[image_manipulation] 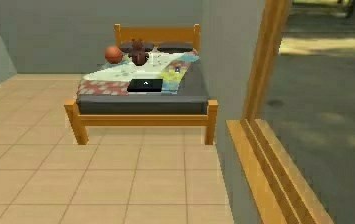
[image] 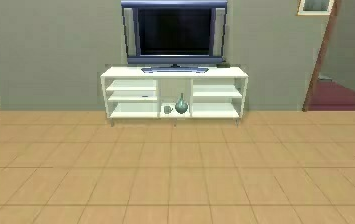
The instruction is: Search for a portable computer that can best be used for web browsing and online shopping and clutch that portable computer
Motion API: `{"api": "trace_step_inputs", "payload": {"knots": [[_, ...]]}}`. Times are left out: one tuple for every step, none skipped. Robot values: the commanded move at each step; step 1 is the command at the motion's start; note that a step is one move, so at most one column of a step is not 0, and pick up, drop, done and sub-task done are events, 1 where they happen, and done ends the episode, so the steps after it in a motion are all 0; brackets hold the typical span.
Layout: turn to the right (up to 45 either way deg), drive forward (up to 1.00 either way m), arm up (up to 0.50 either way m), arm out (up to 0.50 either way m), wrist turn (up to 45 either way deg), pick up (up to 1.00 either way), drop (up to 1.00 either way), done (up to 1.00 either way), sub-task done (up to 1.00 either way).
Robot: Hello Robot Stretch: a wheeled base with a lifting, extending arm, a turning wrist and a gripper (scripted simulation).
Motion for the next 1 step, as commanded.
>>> {"api": "trace_step_inputs", "payload": {"knots": [[0.0, 0.15, 0.0, 0.0, 0.0, 0.0, 0.0, 0.0, 0.0]]}}
